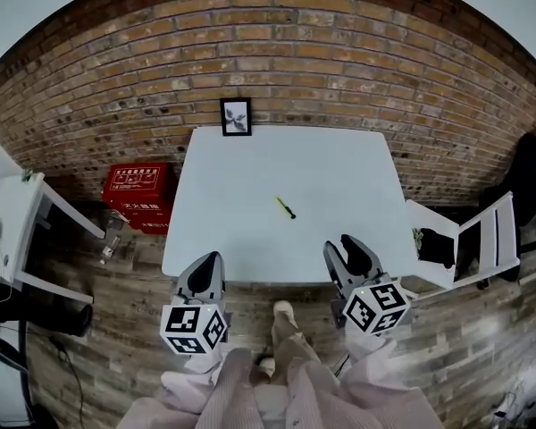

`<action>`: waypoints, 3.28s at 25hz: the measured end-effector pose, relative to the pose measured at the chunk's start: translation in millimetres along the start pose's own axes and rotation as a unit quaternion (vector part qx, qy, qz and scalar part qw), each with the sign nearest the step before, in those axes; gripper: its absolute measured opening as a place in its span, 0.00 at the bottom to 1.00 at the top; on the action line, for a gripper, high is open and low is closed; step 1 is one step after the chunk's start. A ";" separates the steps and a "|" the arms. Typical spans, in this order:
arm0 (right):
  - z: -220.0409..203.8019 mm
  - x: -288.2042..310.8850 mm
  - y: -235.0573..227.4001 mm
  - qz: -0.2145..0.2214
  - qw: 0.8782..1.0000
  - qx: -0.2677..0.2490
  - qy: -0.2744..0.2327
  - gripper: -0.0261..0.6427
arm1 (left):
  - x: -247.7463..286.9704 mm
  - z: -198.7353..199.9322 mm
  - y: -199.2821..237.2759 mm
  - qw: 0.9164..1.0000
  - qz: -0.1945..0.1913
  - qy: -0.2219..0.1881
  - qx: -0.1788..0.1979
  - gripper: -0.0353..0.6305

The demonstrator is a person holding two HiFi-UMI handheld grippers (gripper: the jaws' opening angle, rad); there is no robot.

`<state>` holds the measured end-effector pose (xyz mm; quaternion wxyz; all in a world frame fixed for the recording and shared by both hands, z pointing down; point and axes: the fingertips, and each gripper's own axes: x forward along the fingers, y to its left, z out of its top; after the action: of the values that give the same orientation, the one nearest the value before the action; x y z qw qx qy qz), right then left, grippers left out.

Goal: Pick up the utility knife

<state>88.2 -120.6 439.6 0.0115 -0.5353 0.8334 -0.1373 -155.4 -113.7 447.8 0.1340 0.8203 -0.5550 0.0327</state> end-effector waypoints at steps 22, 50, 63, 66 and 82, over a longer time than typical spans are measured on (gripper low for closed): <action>-49.4 150.0 -60.2 0.071 0.989 0.010 0.132 0.26 | 134.6 -54.3 23.0 0.991 0.044 0.099 -0.074 0.04; -161.0 237.0 -55.4 0.122 0.942 -0.037 0.310 0.26 | 192.6 -113.2 45.8 0.971 0.054 0.205 -0.111 0.04; -184.7 240.9 -53.9 0.106 0.922 -0.107 0.358 0.26 | 204.2 -123.3 51.4 0.967 0.040 0.223 -0.115 0.04; -184.5 240.7 -55.0 0.103 0.922 -0.105 0.359 0.25 | 205.6 -121.2 52.6 0.968 0.040 0.220 -0.115 0.04; -182.2 239.3 -62.0 0.088 0.919 -0.120 0.365 0.13 | 207.1 -114.7 49.2 0.971 0.031 0.213 -0.108 0.04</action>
<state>11.0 -319.5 660.5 -0.3452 -0.3697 0.8340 -0.2206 -110.7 -288.2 609.1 0.3358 0.7576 -0.5392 0.1503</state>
